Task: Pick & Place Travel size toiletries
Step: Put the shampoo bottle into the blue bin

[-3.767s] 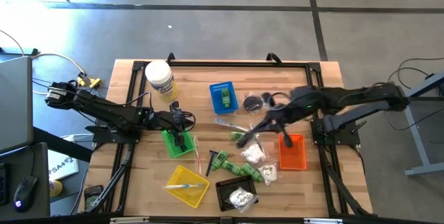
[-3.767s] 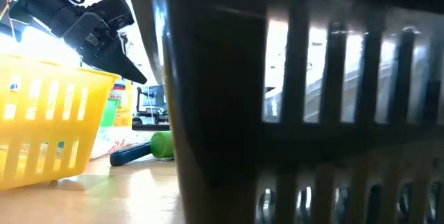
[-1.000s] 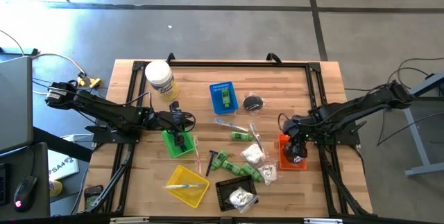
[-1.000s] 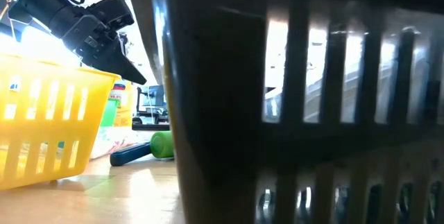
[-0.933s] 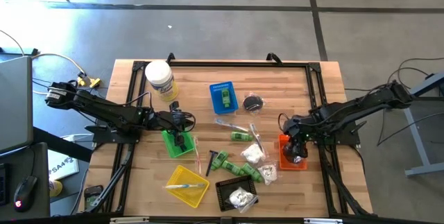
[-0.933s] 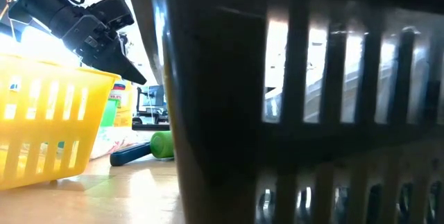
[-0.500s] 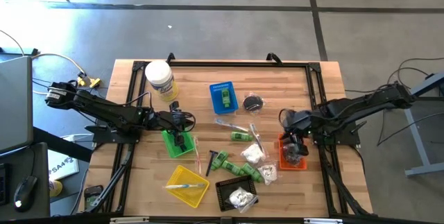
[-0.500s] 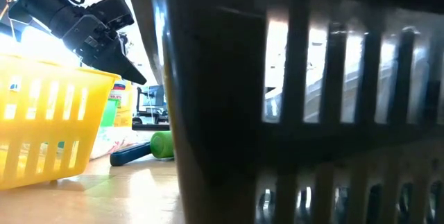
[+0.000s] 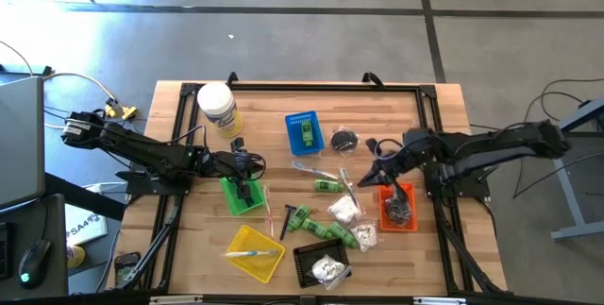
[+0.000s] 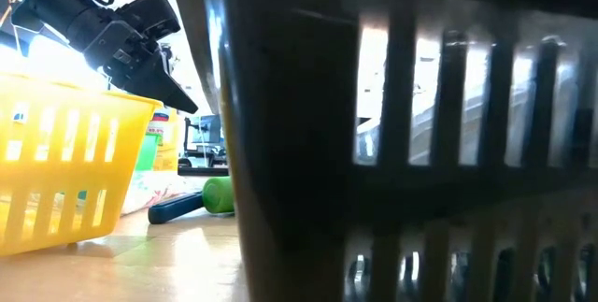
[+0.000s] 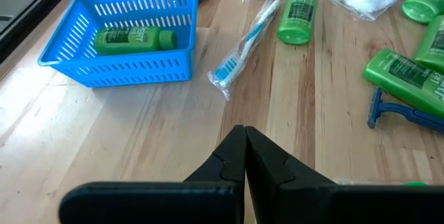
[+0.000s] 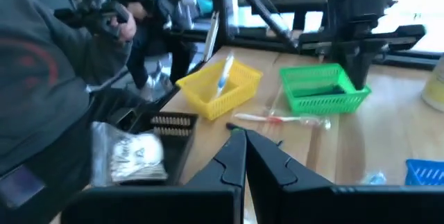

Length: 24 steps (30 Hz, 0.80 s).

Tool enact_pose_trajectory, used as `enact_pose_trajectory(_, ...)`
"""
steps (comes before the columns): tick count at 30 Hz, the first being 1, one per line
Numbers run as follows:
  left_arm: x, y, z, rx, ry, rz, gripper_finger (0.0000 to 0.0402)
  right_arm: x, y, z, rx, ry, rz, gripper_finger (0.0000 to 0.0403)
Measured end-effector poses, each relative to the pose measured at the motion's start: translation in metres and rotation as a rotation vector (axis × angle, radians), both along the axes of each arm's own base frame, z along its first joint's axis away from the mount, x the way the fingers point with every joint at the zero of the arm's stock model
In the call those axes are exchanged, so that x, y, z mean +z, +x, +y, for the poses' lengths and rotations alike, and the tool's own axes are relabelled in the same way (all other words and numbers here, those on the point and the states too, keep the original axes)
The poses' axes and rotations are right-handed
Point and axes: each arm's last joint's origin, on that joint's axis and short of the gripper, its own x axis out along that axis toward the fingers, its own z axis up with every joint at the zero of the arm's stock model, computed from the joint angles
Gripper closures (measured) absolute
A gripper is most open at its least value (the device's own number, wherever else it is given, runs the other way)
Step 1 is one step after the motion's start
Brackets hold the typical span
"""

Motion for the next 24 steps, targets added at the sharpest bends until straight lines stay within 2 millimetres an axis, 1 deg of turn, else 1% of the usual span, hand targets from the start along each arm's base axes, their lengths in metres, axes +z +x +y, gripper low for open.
enact_pose_trajectory(3,0.0,0.0,0.0,0.0,0.0,0.002,0.0402,-0.014,-0.001,-0.01,-0.033,0.01,-0.096,0.04)
enact_pose_trajectory(6,0.0,0.0,0.0,0.0,0.001,0.006,0.0402,-0.027,-0.005,-0.016,-0.059,0.015,-0.188,0.04)
enact_pose_trajectory(10,0.0,0.0,0.0,0.0,0.0,0.005,0.0402,-0.043,-0.014,-0.016,-0.069,0.052,-0.283,0.04)
enact_pose_trajectory(13,0.0,0.0,0.0,0.0,0.0,0.005,0.0402,-0.055,-0.021,-0.016,-0.074,0.086,-0.307,0.04)
enact_pose_trajectory(18,0.0,0.0,0.0,-0.001,0.0,0.005,0.0402,-0.065,-0.025,-0.016,-0.079,0.099,-0.287,0.04)
enact_pose_trajectory(24,0.004,0.003,-0.001,-0.005,-0.015,-0.054,0.0402,-0.066,-0.025,-0.016,-0.077,0.099,-0.282,0.04)
